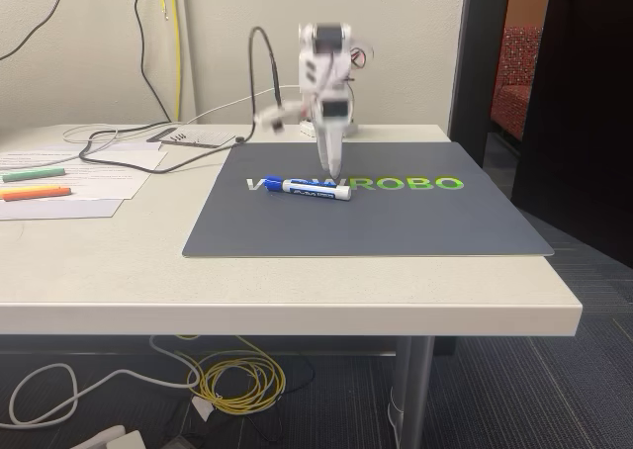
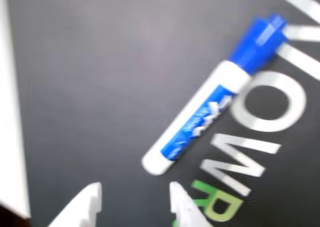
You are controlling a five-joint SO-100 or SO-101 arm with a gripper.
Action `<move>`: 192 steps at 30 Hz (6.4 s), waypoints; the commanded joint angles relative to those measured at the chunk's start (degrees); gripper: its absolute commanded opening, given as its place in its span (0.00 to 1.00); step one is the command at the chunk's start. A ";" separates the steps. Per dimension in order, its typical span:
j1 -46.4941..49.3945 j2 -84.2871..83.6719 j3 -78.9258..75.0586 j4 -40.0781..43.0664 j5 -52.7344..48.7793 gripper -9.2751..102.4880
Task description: Pick up the blue marker.
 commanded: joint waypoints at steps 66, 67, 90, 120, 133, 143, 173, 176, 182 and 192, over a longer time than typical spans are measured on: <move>4.92 -10.99 -4.22 7.03 8.44 0.23; 4.92 -10.99 -4.13 7.03 8.35 0.22; 4.92 -10.99 -4.04 7.73 7.29 0.11; 3.96 -10.81 -0.62 10.37 0.62 0.21; 3.87 -10.37 0.26 10.46 0.97 0.12; 3.69 -6.94 -4.66 9.40 3.52 0.08; 0.09 61.08 44.21 10.37 7.29 0.08; -1.05 63.81 44.91 10.20 7.56 0.08; -2.90 69.08 47.99 7.56 9.93 0.08; -3.69 98.35 95.54 -23.03 7.56 0.08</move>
